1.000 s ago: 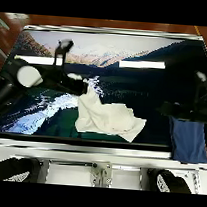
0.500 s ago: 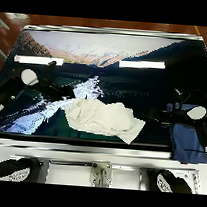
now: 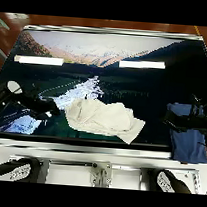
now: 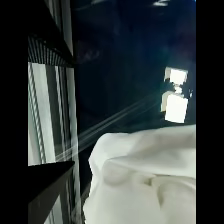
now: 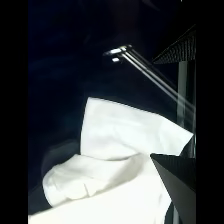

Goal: Fold the shirts.

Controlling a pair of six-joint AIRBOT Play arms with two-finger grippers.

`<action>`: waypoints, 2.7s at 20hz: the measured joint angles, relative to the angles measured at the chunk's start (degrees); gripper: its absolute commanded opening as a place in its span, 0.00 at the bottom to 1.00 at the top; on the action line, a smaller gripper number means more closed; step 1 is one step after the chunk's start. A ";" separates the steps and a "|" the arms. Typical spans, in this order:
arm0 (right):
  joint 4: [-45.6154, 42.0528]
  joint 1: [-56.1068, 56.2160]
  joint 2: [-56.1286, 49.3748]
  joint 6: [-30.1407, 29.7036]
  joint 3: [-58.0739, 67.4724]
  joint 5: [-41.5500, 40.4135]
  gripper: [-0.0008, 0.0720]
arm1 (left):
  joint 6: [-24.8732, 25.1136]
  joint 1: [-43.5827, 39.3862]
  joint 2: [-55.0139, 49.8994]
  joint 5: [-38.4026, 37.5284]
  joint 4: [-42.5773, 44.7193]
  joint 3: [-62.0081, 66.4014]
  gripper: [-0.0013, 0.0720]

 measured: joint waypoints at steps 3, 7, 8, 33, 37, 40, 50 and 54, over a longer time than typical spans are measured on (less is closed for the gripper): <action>0.00 -0.61 -1.05 0.15 -0.07 0.37 0.96 | 1.73 -2.14 -1.40 5.44 -4.81 -4.98 0.91; 0.15 -0.87 -5.03 0.87 -0.09 0.66 0.96 | 3.78 -5.25 -3.85 11.78 -10.54 -7.32 0.82; 0.66 -0.96 -6.32 1.05 -0.09 0.92 0.96 | 4.20 -5.99 -4.46 13.31 -12.02 -7.56 0.82; 13.33 18.14 -23.56 0.26 1.18 -7.26 0.10 | 11.50 -6.03 6.40 12.26 -15.02 -5.03 0.07; 14.34 18.69 -12.55 -2.10 9.51 -3.34 0.10 | 11.58 -4.94 12.48 9.57 -14.12 6.36 0.07; 14.88 18.82 -0.22 -2.29 21.77 -3.76 0.10 | 11.58 -4.70 17.53 7.32 -13.70 21.38 0.07; 6.03 18.91 22.56 6.73 55.67 -25.29 0.10 | 9.77 -4.68 25.55 8.48 -13.60 62.99 0.07; 2.32 18.91 22.36 8.13 58.14 -26.62 0.10 | 8.35 -4.63 25.73 -1.14 -11.13 63.52 0.07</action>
